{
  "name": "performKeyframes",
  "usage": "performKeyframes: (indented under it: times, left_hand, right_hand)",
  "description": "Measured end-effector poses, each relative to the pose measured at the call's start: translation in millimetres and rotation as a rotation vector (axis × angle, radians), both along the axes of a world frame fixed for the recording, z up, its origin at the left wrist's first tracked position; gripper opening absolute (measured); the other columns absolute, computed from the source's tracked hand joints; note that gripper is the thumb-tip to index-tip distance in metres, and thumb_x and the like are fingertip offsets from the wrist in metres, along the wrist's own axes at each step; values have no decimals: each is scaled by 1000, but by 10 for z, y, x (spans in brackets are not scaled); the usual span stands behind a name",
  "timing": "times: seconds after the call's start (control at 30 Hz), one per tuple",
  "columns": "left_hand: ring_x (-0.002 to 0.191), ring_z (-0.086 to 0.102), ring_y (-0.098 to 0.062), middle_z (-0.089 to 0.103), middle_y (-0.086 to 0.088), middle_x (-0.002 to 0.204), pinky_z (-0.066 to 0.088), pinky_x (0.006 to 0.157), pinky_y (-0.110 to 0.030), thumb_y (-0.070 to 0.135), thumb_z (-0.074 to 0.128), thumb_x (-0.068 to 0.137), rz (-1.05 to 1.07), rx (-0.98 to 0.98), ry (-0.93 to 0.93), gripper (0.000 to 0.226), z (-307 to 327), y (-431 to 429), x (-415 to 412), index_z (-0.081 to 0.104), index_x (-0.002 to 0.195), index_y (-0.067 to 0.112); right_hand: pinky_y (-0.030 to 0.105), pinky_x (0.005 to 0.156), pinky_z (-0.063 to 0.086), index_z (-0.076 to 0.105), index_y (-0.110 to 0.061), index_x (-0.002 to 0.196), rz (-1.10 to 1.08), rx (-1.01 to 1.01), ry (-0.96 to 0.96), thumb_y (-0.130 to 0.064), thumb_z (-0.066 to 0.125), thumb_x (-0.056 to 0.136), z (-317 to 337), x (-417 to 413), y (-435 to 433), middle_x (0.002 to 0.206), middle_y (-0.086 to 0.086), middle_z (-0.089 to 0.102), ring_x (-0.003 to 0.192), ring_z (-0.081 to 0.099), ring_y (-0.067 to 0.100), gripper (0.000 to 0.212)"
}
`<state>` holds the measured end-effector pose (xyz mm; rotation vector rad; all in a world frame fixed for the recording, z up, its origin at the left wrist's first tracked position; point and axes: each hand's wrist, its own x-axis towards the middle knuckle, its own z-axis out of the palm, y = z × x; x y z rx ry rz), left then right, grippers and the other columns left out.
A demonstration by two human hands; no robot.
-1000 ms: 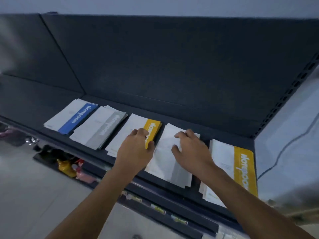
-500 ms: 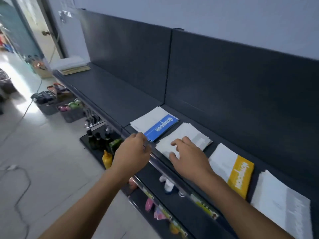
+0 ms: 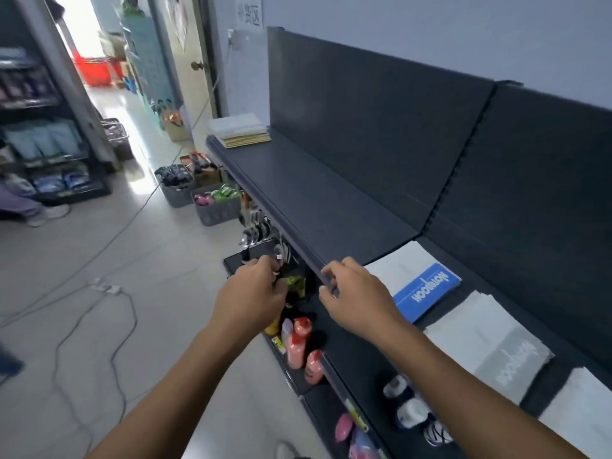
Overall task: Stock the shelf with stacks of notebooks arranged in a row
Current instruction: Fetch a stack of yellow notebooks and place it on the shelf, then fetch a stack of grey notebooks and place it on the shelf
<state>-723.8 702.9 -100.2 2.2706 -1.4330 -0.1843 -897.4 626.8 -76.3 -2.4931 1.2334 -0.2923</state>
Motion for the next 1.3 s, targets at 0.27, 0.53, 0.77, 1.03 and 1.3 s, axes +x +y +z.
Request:
performKeyframes:
  times: [0.27, 0.53, 0.77, 1.03, 1.3]
  left_hand:
    - [87, 62, -14, 61, 11, 100, 55, 73, -38, 42, 51, 91, 14, 12, -26, 17, 2, -557, 1140, 55, 104, 31]
    - [89, 62, -14, 63, 10, 101, 56, 75, -40, 42, 53, 91, -30, 66, -37, 24, -49, -1275, 2269, 56, 111, 29]
    - [90, 62, -11, 63, 12, 105, 56, 77, -37, 43, 52, 92, -11, 60, 28, 32, -145, -1645, 3189, 56, 120, 28]
    - [89, 62, -8, 63, 15, 103, 56, 78, -35, 40, 52, 95, -135, -4, 8, 30, -99, -2478, 4392, 57, 121, 28]
    - [90, 62, -5, 62, 17, 103, 56, 79, -34, 39, 52, 95, -271, -29, 5, 25, -12, -3239, 5268, 58, 118, 32]
  right_hand:
    - [38, 84, 53, 58, -23, 124, 63, 36, -35, -37, 50, 100, -91, 1214, -676, 117, -4, 53, 99, 60, 20, 28]
    - [42, 84, 55, 58, -22, 118, 64, 86, -27, -37, 50, 99, -214, 2385, -1399, 115, -3, 55, 97, 60, 21, 26]
    - [42, 82, 55, 59, -24, 116, 76, 82, 0, -35, 50, 99, -217, 3303, -1894, 110, -5, 55, 92, 60, 18, 22]
    - [42, 84, 54, 58, -26, 115, -60, 71, 22, -38, 49, 98, -202, 4389, -2549, 112, -7, 54, 93, 59, 19, 22]
    - [40, 87, 53, 56, -27, 129, -194, 89, -10, -40, 49, 99, -173, 5100, -3097, 117, -9, 54, 96, 59, 15, 34]
